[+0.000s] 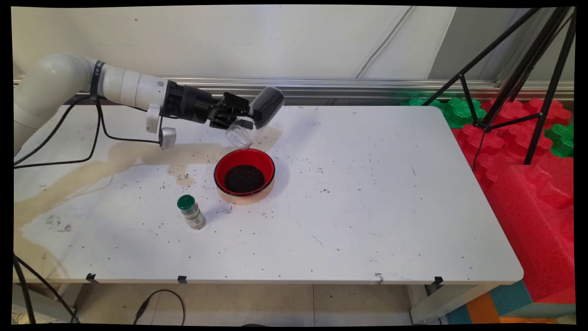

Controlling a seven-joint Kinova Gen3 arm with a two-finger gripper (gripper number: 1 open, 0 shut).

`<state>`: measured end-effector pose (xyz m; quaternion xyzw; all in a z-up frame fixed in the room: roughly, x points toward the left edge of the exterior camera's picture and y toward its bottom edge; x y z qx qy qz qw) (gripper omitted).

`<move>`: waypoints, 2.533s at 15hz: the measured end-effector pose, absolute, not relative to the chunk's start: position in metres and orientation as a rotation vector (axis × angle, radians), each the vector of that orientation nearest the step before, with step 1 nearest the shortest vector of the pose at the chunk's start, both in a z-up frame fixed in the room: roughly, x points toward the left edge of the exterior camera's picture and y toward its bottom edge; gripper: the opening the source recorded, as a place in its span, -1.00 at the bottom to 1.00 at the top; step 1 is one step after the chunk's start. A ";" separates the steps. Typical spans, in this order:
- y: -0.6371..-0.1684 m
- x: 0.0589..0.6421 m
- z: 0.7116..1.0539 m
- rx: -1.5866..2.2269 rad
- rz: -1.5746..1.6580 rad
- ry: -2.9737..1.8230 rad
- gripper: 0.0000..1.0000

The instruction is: Pour the black seasoning powder in the red bowl

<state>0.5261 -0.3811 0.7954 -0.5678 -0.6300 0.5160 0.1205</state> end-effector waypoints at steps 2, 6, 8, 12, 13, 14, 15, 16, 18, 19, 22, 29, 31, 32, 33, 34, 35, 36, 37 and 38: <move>-0.381 0.526 0.797 -1.699 1.531 -1.815 -1.00; -0.380 0.525 0.799 -1.766 1.573 -1.770 -1.00; -0.380 0.525 0.801 -1.803 1.597 -1.743 -1.00; -0.380 0.525 0.803 -1.861 1.637 -1.699 -1.00; -0.380 0.524 0.804 -1.873 1.645 -1.690 -1.00; -0.380 0.524 0.805 -1.885 1.655 -1.679 -1.00; -0.380 0.524 0.806 -1.897 1.665 -1.669 -1.00; -0.381 0.524 0.807 -1.913 1.679 -1.654 -1.00; -0.381 0.524 0.808 -1.932 1.696 -1.637 -1.00; -0.381 0.524 0.809 -1.940 1.705 -1.628 -1.00; -0.381 0.524 0.811 -1.963 1.725 -1.605 -1.00; -0.380 0.524 0.814 -1.994 1.752 -1.572 -1.00; -0.380 0.524 0.814 -2.000 1.757 -1.565 -1.00; -0.380 0.524 0.815 -2.003 1.760 -1.562 -1.00; -0.381 0.524 0.815 -2.006 1.762 -1.559 -1.00; -0.380 0.524 0.815 -2.008 1.764 -1.556 -1.00; -0.381 0.524 0.815 -2.010 1.766 -1.553 -1.00; -0.381 0.524 0.816 -2.012 1.768 -1.551 -1.00; -0.381 0.524 0.816 -2.014 1.770 -1.548 -1.00; -0.381 0.524 0.816 -2.016 1.772 -1.545 -1.00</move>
